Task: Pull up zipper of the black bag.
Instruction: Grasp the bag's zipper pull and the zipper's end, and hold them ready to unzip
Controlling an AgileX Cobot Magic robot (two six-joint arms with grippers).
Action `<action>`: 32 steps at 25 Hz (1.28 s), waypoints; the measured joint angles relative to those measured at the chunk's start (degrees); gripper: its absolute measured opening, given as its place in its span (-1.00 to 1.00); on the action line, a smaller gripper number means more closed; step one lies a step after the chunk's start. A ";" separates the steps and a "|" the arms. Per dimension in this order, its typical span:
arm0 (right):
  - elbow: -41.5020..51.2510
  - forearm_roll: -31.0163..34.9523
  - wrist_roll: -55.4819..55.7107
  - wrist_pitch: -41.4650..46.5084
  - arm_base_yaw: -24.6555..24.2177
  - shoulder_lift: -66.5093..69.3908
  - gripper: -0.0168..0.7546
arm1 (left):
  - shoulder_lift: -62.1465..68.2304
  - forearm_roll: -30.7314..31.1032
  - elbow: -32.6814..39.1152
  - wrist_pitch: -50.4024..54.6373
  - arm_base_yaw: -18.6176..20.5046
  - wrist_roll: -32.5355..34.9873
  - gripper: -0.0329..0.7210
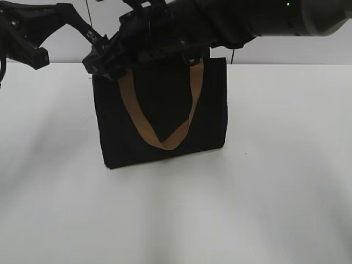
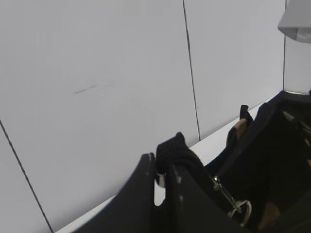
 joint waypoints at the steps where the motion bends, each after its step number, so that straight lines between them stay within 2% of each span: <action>1: -0.05 0.13 0.00 -0.28 0.30 0.15 0.37 | 0.00 0.00 0.00 0.00 0.00 0.00 -0.86; 7: -0.11 0.26 0.00 -1.30 0.75 1.38 0.15 | 0.00 0.00 0.00 0.00 0.00 0.00 -0.86; 16: -0.11 0.53 0.00 -1.30 0.75 1.43 -0.35 | 0.00 0.00 0.06 0.00 0.00 0.00 -0.86; 21: -0.11 0.53 0.00 -1.65 0.75 1.43 -0.50 | 0.00 0.00 0.06 0.00 0.00 0.00 -0.86; 27: -0.18 0.64 0.17 -2.53 0.80 1.43 -0.95 | 0.00 0.00 0.06 0.05 0.00 0.00 -0.86; 32: -0.18 0.69 1.08 -2.53 0.86 1.28 -0.99 | 0.00 0.00 0.06 0.05 0.00 0.00 -0.86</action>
